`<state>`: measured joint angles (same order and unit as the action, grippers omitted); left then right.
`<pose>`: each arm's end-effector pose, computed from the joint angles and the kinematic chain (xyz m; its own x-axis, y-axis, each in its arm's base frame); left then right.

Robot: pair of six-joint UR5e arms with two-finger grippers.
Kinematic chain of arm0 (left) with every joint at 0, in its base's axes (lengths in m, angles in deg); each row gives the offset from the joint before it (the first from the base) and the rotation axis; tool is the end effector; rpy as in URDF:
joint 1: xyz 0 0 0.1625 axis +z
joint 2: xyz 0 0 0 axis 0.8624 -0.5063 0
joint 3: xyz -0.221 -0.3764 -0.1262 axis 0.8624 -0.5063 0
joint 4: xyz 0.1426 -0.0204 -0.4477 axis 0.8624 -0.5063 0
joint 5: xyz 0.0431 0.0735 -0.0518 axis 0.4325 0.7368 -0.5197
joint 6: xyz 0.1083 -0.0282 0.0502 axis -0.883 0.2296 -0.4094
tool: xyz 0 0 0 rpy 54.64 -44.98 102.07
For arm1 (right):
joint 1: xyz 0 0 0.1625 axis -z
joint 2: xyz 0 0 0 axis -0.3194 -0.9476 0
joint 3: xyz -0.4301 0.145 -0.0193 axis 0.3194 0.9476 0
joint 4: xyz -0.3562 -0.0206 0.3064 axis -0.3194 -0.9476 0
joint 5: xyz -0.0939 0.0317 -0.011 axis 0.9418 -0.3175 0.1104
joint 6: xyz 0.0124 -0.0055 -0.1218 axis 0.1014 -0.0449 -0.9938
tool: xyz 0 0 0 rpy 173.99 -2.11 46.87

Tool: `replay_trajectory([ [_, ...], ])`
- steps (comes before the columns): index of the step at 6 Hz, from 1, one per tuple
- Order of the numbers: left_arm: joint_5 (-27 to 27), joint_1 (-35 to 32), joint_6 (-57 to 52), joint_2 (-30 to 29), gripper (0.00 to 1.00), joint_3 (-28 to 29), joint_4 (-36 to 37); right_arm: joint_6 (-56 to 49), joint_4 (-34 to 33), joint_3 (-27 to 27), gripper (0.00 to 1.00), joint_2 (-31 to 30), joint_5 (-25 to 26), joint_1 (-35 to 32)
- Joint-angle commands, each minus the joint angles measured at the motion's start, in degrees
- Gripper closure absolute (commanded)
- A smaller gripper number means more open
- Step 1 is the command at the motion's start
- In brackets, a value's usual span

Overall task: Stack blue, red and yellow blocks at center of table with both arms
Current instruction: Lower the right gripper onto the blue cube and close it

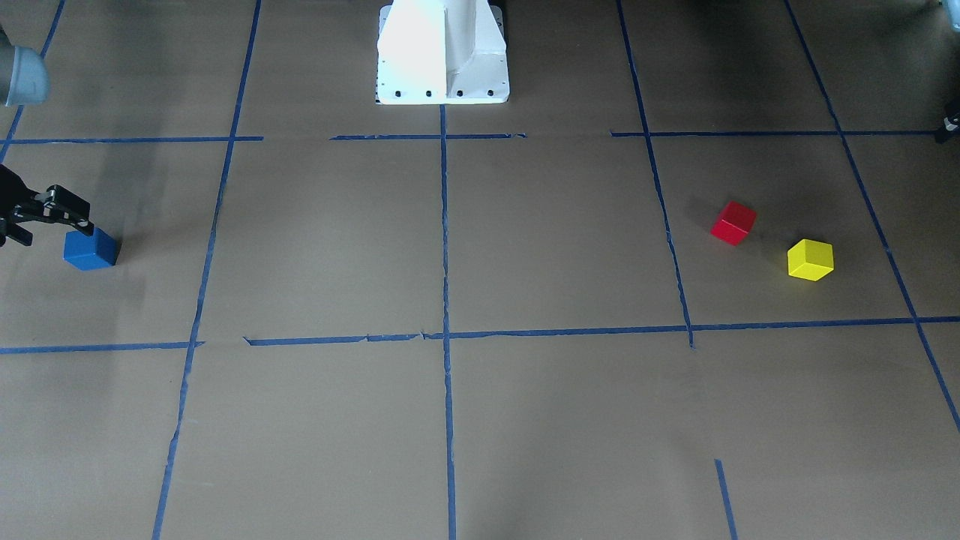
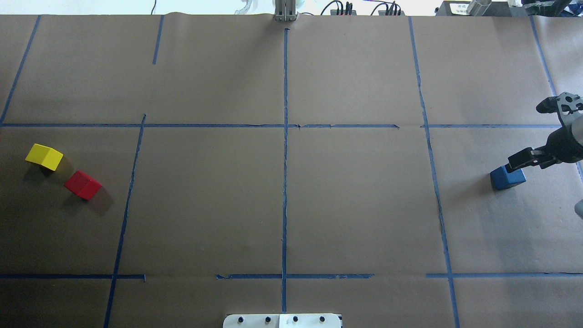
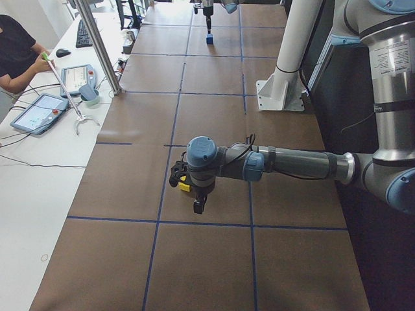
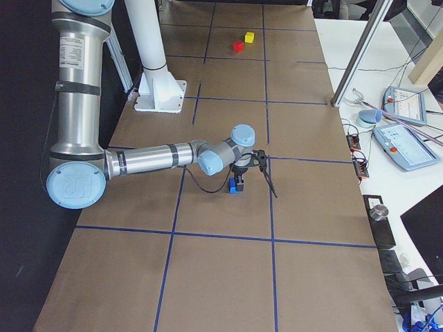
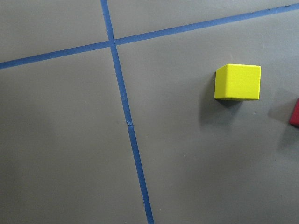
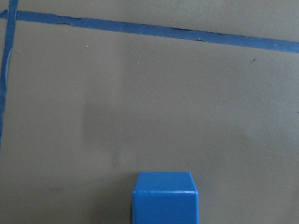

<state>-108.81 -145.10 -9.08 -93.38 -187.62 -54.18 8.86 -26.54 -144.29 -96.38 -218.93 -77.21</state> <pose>-0.0070 -0.4600 0.6450 0.6594 0.2147 -0.7205 -0.1308 0.9765 0.1713 -0.2397 -0.4984 0.6128 0.6751 -0.1300 0.7262 0.1073 0.9912 0.0776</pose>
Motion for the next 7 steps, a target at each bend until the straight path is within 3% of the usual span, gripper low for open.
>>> replay_trajectory([
  [1, -0.02, -0.09, 0.02, 0.0, 0.0, 0.01, -0.72, -0.21, 0.17, 2.55, 0.01, 0.96, 0.58, 1.62],
  [3, -0.02, 0.0, 0.02, 0.0, 0.0, -0.07, -0.72, -0.12, 0.08, 3.09, 0.01, 1.05, 2.94, 3.81],
  [4, -0.02, -0.09, 0.02, 0.0, 0.0, -0.16, -0.81, -0.29, 0.08, 3.09, 0.06, 0.96, 2.95, 4.34],
  [6, -0.02, 0.0, 0.02, 0.0, 0.0, -0.08, -0.81, -0.55, 0.17, 3.35, 0.95, 0.96, 3.04, 4.35],
  [7, -0.02, 0.0, -0.06, 0.0, 0.0, 0.1, -0.81, -0.73, -0.09, 2.92, 1.0, 1.92, 2.69, 4.44],
])
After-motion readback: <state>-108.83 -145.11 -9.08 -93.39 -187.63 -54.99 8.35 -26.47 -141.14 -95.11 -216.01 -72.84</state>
